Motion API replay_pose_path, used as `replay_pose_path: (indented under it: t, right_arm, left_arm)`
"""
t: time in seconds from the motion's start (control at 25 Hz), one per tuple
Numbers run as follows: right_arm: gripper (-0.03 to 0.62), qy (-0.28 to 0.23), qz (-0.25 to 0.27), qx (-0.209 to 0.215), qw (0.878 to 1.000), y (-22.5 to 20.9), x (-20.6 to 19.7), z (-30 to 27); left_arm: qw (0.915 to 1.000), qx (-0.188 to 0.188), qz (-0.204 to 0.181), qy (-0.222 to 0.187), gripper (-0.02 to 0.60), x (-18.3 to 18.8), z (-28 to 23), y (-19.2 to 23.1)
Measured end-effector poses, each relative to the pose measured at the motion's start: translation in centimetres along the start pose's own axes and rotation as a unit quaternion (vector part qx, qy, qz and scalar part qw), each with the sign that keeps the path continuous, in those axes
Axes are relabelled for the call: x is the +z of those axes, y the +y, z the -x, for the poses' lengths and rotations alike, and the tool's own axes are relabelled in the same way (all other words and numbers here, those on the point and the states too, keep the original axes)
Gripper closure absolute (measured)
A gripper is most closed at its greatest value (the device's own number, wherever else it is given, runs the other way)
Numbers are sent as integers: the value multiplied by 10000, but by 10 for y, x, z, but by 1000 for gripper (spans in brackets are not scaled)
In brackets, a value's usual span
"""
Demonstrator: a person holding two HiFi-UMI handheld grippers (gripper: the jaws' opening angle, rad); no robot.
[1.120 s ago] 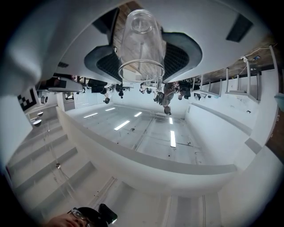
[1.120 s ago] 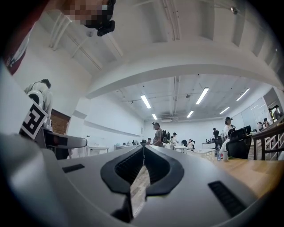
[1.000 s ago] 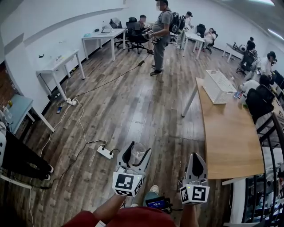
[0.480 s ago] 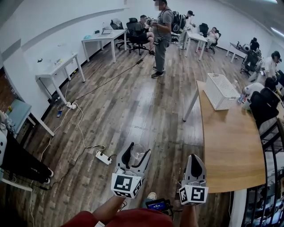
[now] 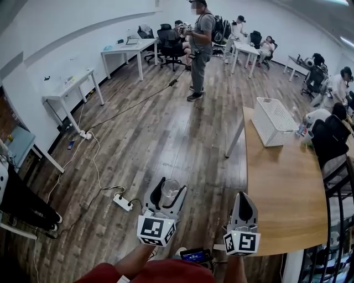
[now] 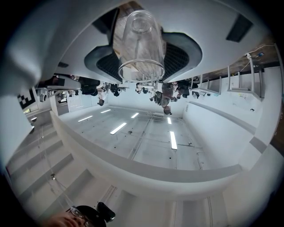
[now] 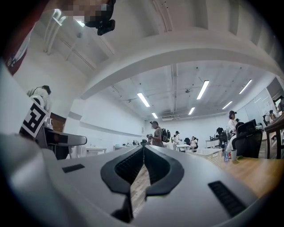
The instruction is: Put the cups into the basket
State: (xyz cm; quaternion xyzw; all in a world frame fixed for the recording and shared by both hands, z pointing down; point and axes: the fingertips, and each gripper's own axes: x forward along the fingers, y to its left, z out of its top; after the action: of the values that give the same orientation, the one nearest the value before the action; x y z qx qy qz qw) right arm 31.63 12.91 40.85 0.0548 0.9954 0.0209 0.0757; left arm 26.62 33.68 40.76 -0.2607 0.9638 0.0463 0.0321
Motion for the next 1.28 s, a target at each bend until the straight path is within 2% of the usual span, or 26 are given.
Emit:
replay_pose_path:
  t: [0.4,0.72,1.0,1.28]
  right_arm:
    - [582,66,-1,48,10000,-33,-13,-32]
    - [582,184,72,-32,9998,-36,-24,-68]
    - [582,156,109,-110,9998,-33,-24,-111]
    - [582,199,147,29,9997,-2,-31,-160]
  left_arm:
    - [9999,17,74,65,293,-13,-49,-7]
    - [9999,-102,115,-20,293,-12,-89,10]
    - [9997,-178,161,-33,293,-12,-121,38]
    - [9996,-137,256,8,293,-17,-143,82]
